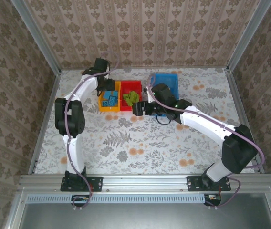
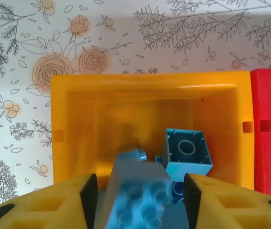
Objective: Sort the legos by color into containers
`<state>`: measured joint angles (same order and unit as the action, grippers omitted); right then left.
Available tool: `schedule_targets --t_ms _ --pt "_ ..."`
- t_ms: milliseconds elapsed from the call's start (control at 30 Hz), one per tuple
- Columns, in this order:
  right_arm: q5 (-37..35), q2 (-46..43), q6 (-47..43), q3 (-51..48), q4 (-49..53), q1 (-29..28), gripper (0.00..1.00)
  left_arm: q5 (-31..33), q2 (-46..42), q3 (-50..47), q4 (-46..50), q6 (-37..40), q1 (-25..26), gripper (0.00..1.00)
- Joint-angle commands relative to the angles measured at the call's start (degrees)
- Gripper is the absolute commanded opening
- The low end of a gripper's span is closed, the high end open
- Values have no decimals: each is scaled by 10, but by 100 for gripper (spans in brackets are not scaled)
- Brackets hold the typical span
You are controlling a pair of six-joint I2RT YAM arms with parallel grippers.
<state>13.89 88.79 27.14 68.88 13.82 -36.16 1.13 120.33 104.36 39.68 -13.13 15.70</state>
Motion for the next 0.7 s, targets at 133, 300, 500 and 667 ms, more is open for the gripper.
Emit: schedule_targets --t_ms 133,300,500,667 --pt "0 -22 -9 23 53 36 99 3 -89 -7 20 -28 9 71" --pt "-130 -83 8 28 165 97 100 -36 -260 -169 -65 -108 3 100" --pt "-452 -259 -29 -117 132 113 100 54 -507 -402 -100 -146 -7 100" --pt "-519 -339 -120 -289 12 168 100 347 -650 -532 3 -135 -1 100"
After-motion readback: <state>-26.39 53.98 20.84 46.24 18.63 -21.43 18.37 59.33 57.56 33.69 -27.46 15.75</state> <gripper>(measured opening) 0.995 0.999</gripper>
